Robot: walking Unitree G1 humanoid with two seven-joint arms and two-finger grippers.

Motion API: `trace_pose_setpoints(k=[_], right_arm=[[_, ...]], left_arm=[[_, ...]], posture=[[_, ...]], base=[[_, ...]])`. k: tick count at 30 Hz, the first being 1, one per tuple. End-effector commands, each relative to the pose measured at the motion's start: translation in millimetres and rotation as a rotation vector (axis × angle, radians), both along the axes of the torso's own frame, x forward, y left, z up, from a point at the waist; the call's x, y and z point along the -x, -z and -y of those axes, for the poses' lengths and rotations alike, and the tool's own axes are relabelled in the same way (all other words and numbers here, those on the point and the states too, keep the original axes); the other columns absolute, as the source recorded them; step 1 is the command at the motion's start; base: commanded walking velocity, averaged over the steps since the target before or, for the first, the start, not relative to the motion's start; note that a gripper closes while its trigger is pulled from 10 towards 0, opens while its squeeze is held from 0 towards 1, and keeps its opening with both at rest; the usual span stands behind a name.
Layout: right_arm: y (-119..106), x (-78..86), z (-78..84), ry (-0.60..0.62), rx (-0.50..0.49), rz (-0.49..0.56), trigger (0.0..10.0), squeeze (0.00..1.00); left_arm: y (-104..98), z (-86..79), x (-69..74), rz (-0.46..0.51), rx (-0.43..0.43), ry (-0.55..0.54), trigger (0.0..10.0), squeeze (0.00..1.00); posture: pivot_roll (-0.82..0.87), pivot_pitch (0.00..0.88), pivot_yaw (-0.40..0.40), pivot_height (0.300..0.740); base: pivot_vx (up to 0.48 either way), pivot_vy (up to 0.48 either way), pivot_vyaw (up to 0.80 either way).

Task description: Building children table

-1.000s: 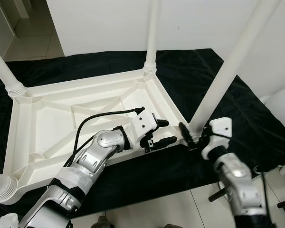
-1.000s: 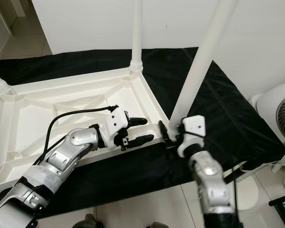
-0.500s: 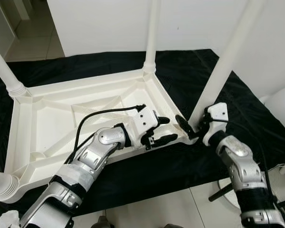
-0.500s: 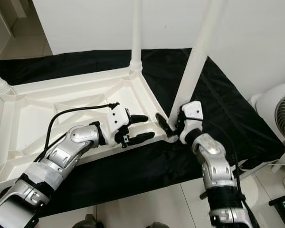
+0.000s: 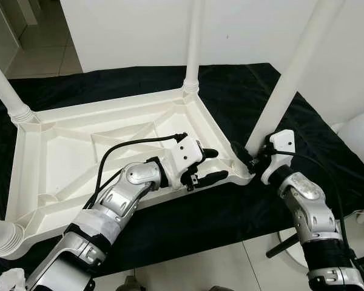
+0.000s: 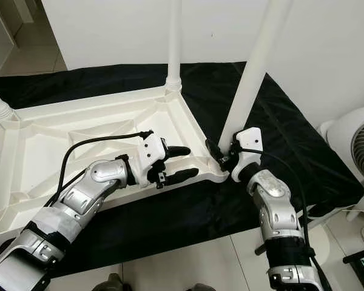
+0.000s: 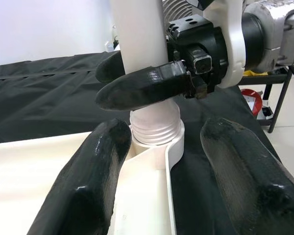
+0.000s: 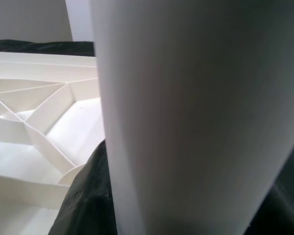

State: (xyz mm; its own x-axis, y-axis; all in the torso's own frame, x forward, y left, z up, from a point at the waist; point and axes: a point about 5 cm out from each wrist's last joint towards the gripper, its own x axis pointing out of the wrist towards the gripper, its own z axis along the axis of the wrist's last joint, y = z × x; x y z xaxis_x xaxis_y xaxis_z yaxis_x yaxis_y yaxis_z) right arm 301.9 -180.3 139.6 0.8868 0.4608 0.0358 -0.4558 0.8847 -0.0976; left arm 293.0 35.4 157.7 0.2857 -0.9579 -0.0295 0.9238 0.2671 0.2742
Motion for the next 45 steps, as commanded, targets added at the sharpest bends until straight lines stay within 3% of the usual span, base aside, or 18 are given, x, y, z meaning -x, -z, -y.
trace_pose_setpoints(k=[1, 5, 10, 11, 17, 20, 24, 25, 26, 27, 35, 39, 41, 42, 43, 44, 45], right_arm=[[16.6, 3.1, -7.2, 0.071, -0.026, -0.073, 10.0, 0.0], [15.2, 2.5, -7.3, 0.118, -0.041, -0.066, 10.0, 0.0], [2.1, 4.6, -26.3, 0.368, -0.144, -0.061, 10.0, 0.0], [2.1, 4.6, -26.3, 0.368, -0.144, -0.061, 10.0, 0.0], [-0.8, 10.7, -46.1, 0.631, -0.174, -0.074, 10.0, 0.0], [-2.4, 11.6, -54.4, 0.663, -0.212, -0.077, 10.0, 0.0], [-8.8, 10.0, -65.6, 0.607, -0.245, -0.052, 10.0, 0.0], [-11.6, 10.2, -64.5, 0.594, -0.252, -0.034, 10.0, 0.11], [-11.6, 10.2, -64.5, 0.594, -0.252, -0.034, 10.0, 0.11], [-13.8, 10.8, -62.9, 0.588, -0.261, -0.019, 10.0, 1.0], [-14.4, 15.1, -57.1, 0.558, -0.278, -0.016, 10.0, 1.0], [-2.2, 23.5, -33.8, 0.486, -0.279, -0.052, 10.0, 1.0], [-2.2, 23.5, -33.8, 0.486, -0.279, -0.052, 10.0, 1.0], [-0.2, 24.9, -29.3, 0.478, -0.269, -0.057, 10.0, 0.8], [0.6, 27.6, -24.6, 0.414, -0.224, -0.036, 10.0, 0.0], [1.2, 30.5, -22.0, 0.339, -0.187, -0.024, 10.0, 0.0], [1.2, 30.5, -22.0, 0.339, -0.187, -0.024, 10.0, 0.0]], left_arm=[[2.5, 0.5, 6.5, -0.004, -0.048, 0.112, 10.0, 0.0], [2.6, 0.4, 6.7, -0.005, -0.048, 0.112, 10.0, 0.0], [3.8, 0.8, 8.8, -0.011, -0.045, 0.117, 10.0, 0.0], [3.8, 0.8, 8.8, -0.011, -0.045, 0.117, 10.0, 0.0], [7.0, 0.5, 10.1, -0.013, -0.062, 0.118, 10.0, 0.0], [7.0, 0.6, 10.1, -0.012, -0.062, 0.117, 10.0, 0.0], [6.6, 1.3, 10.0, -0.016, -0.06, 0.114, 10.0, 0.0], [6.9, 1.4, 10.3, -0.015, -0.06, 0.115, 10.0, 0.0], [6.9, 1.4, 10.3, -0.015, -0.06, 0.115, 10.0, 0.0], [7.0, 1.4, 10.6, -0.015, -0.061, 0.116, 10.0, 0.0], [7.4, 1.5, 11.4, -0.013, -0.064, 0.119, 10.0, 0.0], [8.4, 2.2, 13.5, -0.013, -0.065, 0.123, 10.0, 0.0], [8.4, 2.2, 13.5, -0.013, -0.065, 0.123, 10.0, 0.0], [8.4, 2.3, 13.6, -0.013, -0.064, 0.123, 10.0, 0.0], [8.3, 2.3, 13.5, -0.014, -0.063, 0.121, 10.0, 0.0], [8.3, 2.3, 13.4, -0.013, -0.062, 0.121, 10.0, 0.0], [8.3, 2.3, 13.4, -0.013, -0.062, 0.121, 10.0, 0.0]], posture=[[0.0, 0.0, -0.013, 0.74], [0.0, 0.0, -0.013, 0.74], [0.0, 0.0, -0.018, 0.74], [0.0, 0.0, -0.018, 0.74], [0.0, 0.0, -0.023, 0.74], [0.0, 0.0, -0.025, 0.74], [0.0, 0.0, -0.024, 0.74], [0.0, 0.0, -0.025, 0.74], [0.0, 0.0, -0.025, 0.74], [0.0, 0.0, -0.025, 0.74], [0.0, 0.0, -0.03, 0.74], [0.0, 0.0, -0.034, 0.74], [0.0, 0.0, -0.034, 0.74], [0.0, 0.0, -0.036, 0.74], [0.0, 0.0, -0.036, 0.74], [-0.01, 0.0, -0.035, 0.74], [-0.01, 0.0, -0.035, 0.74]], base=[[0.0, 0.0, 0.0], [0.0, 0.0, 0.0], [0.0, 0.0, 0.0], [0.0, 0.0, 0.0], [0.0, 0.0, 0.0], [0.0, 0.0, 0.0], [0.0, 0.0, 0.0], [0.0, 0.0, 0.0], [0.0, 0.0, 0.0], [0.0, 0.0, 0.0], [0.0, 0.0, 0.0], [0.0, 0.0, 0.0], [0.0, 0.0, 0.0], [0.0, 0.0, 0.0], [0.0, 0.0, 0.0], [0.0, 0.0, 0.0], [0.0, 0.0, 0.0]])
